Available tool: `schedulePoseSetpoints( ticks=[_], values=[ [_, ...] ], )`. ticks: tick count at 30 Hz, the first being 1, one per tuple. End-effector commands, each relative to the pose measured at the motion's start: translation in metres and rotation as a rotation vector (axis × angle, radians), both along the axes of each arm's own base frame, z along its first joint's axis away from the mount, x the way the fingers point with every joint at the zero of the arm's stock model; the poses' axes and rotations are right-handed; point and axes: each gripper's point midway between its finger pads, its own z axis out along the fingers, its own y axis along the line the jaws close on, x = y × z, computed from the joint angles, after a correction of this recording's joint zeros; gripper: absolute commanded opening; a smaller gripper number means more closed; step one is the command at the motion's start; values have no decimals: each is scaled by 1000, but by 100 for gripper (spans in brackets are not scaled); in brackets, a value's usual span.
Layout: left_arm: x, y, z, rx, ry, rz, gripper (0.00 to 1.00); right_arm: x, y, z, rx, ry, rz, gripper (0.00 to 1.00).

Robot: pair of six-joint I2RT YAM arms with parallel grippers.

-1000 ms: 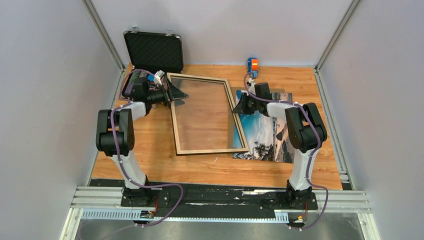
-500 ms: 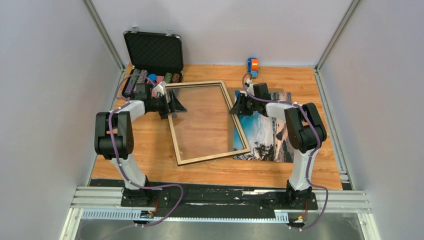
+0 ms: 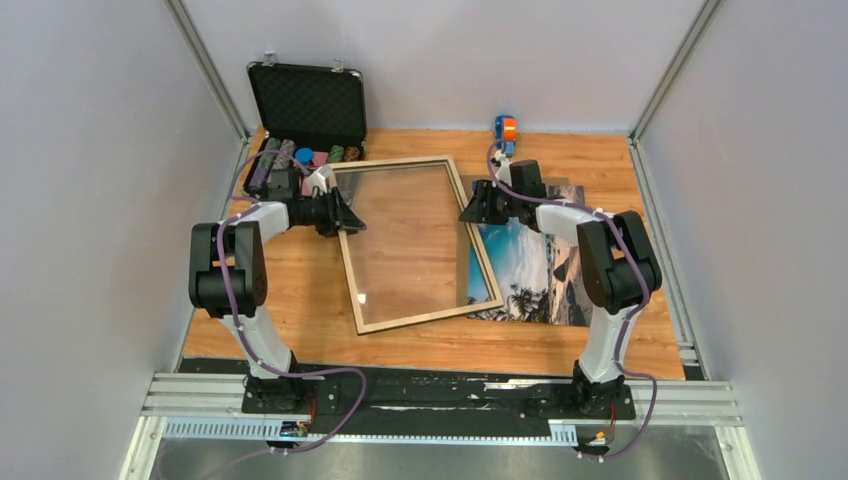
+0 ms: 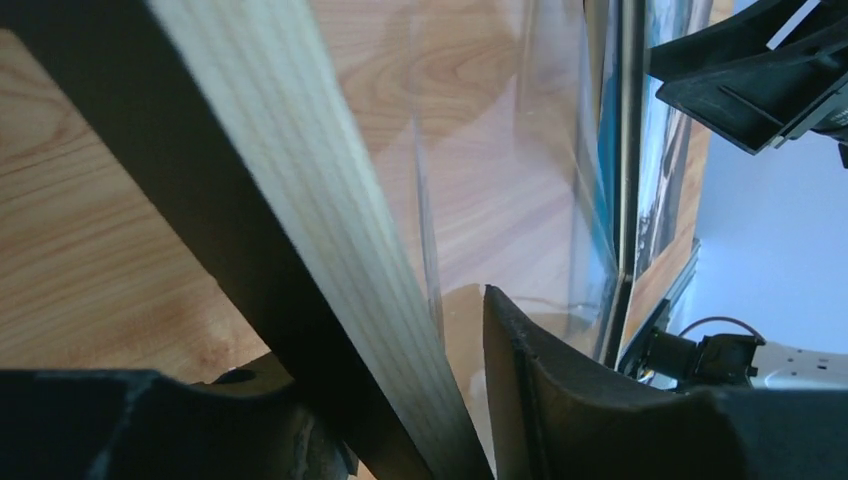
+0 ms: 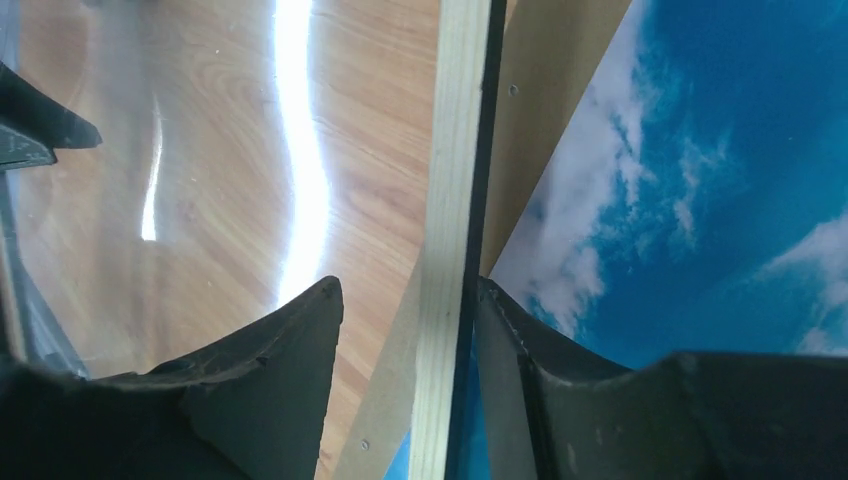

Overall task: Put the photo into the frame
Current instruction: Pick up the photo frame from the center of the board.

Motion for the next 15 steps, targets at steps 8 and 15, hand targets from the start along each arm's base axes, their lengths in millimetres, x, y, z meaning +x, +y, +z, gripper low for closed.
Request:
schedulePoseSetpoints(
  ticks=[8, 15],
  values=[
    [9, -5, 28, -1, -196, -116, 21, 2, -2, 40, 19, -113, 31, 51],
    [10, -5, 37, -4, -238, -130, 12, 4, -18, 52, 60, -127, 7, 55]
  ],
)
